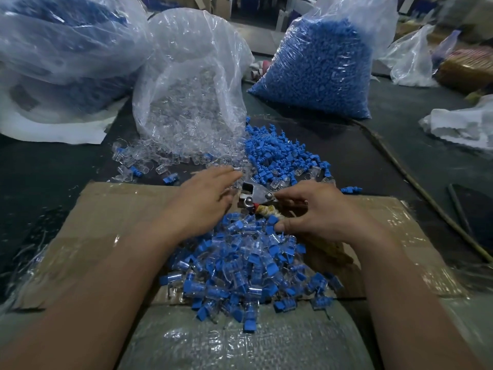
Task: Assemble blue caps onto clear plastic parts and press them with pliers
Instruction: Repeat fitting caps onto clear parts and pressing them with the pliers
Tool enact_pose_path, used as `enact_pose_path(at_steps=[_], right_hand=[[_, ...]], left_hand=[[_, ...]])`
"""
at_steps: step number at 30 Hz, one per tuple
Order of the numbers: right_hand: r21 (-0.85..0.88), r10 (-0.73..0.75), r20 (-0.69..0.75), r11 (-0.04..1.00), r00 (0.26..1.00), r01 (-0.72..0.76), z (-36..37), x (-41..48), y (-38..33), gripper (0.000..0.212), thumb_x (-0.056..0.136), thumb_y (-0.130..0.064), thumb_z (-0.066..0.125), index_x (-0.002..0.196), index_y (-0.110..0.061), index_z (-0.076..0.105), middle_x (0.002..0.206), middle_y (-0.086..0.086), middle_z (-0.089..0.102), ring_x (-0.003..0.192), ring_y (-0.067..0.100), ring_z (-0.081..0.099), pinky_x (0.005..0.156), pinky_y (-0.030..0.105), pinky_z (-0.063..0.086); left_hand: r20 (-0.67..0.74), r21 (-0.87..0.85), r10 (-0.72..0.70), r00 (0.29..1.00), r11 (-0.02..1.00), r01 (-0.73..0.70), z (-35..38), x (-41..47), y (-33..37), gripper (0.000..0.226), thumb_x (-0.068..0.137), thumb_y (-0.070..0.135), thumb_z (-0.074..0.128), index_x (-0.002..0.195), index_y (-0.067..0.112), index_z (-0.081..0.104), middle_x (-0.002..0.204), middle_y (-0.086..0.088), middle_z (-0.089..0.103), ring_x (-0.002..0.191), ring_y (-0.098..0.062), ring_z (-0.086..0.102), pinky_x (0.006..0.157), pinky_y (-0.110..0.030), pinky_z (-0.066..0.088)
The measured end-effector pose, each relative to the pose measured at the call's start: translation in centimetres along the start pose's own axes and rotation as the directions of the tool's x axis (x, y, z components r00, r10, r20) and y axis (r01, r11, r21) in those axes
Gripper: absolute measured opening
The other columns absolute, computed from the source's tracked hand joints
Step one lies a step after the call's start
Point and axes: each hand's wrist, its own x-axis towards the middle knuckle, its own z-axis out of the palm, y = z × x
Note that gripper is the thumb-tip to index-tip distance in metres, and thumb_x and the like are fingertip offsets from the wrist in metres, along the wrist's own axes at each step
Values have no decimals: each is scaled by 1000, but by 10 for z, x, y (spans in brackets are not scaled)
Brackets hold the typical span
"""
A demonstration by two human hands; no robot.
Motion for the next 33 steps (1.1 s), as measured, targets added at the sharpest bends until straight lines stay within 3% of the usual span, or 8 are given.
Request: enact_pose_path(at_steps=[5,8,11,17,22,26,30,33], right_hand=[[3,2,10,1000,1000,-2,1,1,3,67,66,-46,74,128,-33,50,90,-28,39,83,-7,39,66,10,27],[-9,5,8,1000,1000,-5,1,2,3,68,66,-48,73,128,-32,50,91,-27,39,85,-2,39,67,10,28],[-10,18,13,1000,1000,-18,1,1,2,68,66,-48,73,128,-32,50,92,-25,40,92,2,41,68,14,30],[-2,25,15,1000,1000,-25,1,1,2,67,67,-46,74,128,-31,49,91,-27,38,90,-1,40,67,10,28],[-4,20,13,1000,1000,-20,2,1,4,66,69,-49,72,128,-33,49,90,-29,37,82,-9,37,63,11,26],[49,18,-7,999,1000,-17,0,0,7,44,80,-49,59,121,-32,56,91,-27,46,84,-7,43,64,14,30],[81,62,-232,996,971,-44,-2,5,11,20,88,-34,56,104,-26,65,81,-26,51,77,-8,46,61,12,30],[131,167,-459,984,873,-119,-6,9,20,15,89,-24,59,98,-20,69,76,-21,55,71,-6,48,62,15,35]], left_hand=[[2,-5,-30,1000,1000,30,1,1,-3,50,95,20,45,142,31,31,147,5,33,133,-15,30,112,-37,23],[-112,-42,-48,993,998,43,3,0,-4,38,91,19,51,129,24,47,132,3,43,112,-10,41,98,-29,31],[-145,-35,-31,989,999,26,4,0,-4,25,90,20,53,115,18,54,123,4,47,98,-4,37,86,-21,28],[-193,-1,-33,981,999,33,1,2,-4,23,88,16,58,110,13,63,117,1,54,107,-13,47,92,-24,32],[-215,21,-60,975,998,66,-2,2,-5,17,86,19,61,103,16,65,95,7,46,92,-11,46,81,-22,32],[-243,25,-77,967,996,85,-3,1,-4,10,86,19,62,95,17,67,87,11,41,87,-7,42,77,-21,31],[-368,-68,-110,923,994,91,-8,-4,2,11,82,20,66,92,18,69,84,8,39,88,-9,41,76,-23,29],[-498,-134,-100,862,990,37,-16,-10,7,13,82,22,67,93,19,71,73,8,50,74,-12,50,72,-30,41]])
